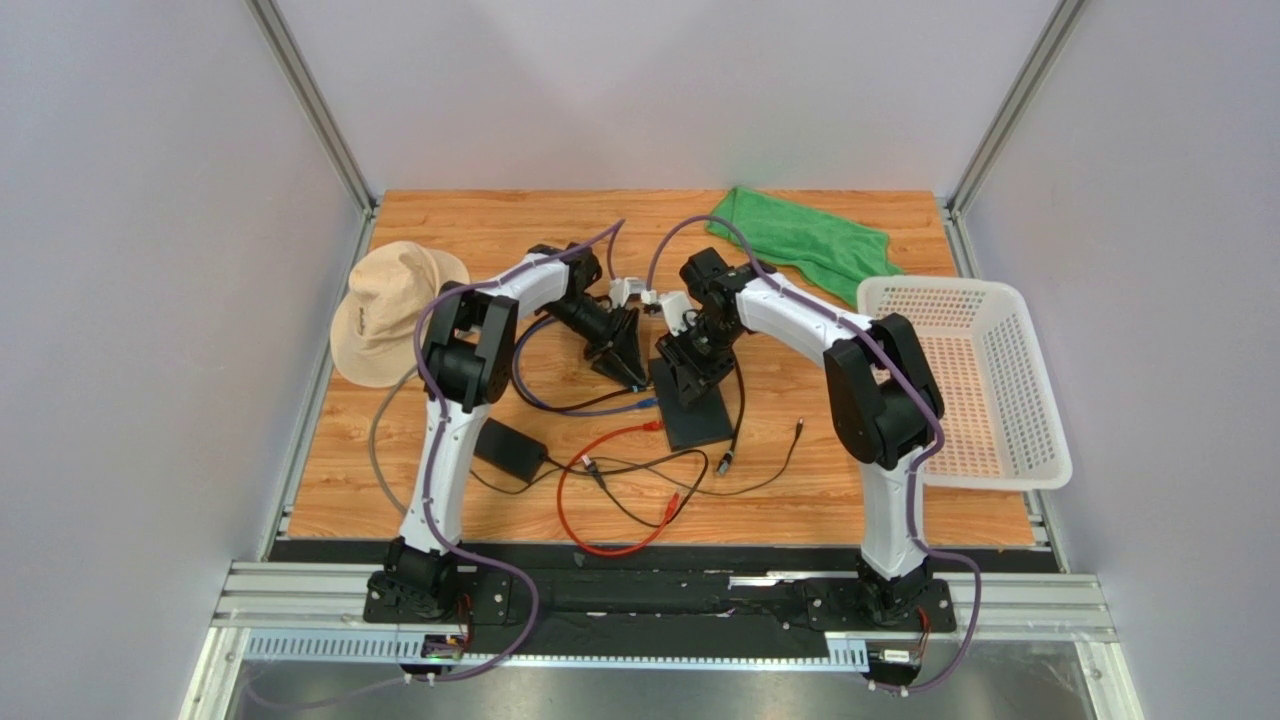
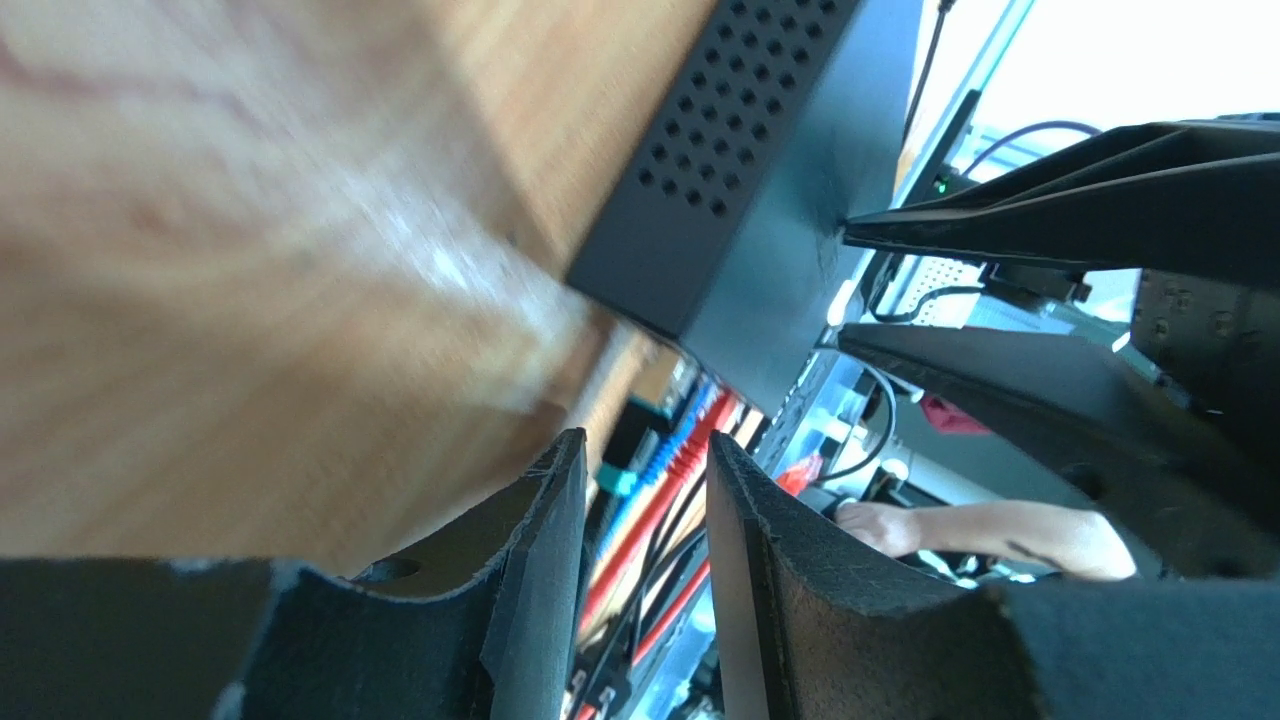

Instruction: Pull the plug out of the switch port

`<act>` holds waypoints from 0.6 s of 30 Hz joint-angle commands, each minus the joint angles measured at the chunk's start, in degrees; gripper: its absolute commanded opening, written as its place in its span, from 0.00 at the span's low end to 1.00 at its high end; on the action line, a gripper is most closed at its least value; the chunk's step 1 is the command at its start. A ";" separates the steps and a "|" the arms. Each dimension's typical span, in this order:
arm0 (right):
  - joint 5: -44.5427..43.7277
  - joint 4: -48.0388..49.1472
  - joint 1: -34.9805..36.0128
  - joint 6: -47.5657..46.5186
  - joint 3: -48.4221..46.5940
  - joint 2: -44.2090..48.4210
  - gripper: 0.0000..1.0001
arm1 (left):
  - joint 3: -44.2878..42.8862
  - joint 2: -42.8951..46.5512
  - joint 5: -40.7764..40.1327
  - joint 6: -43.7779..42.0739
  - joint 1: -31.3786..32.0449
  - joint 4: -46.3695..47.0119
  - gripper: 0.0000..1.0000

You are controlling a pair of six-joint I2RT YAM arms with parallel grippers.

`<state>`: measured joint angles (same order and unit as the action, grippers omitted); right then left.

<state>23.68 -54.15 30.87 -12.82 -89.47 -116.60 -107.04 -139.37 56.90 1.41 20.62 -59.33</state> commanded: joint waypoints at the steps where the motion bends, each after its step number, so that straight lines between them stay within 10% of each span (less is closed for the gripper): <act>1: -1.18 4.24 -1.25 1.91 -4.54 -1.25 0.39 | -2.82 -2.13 2.51 2.19 1.43 1.94 0.43; 15: -0.65 8.97 1.65 2.98 5.79 1.11 0.39 | -1.06 -3.45 5.41 1.84 2.76 2.64 0.27; 18: -1.79 9.15 1.65 2.80 5.98 0.76 0.40 | -0.89 -3.54 4.80 2.28 2.84 2.82 0.07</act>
<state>23.18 -45.56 31.38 -9.72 -85.82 -114.89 -107.61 -141.88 59.88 3.14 22.11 -57.63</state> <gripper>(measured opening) 0.392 0.300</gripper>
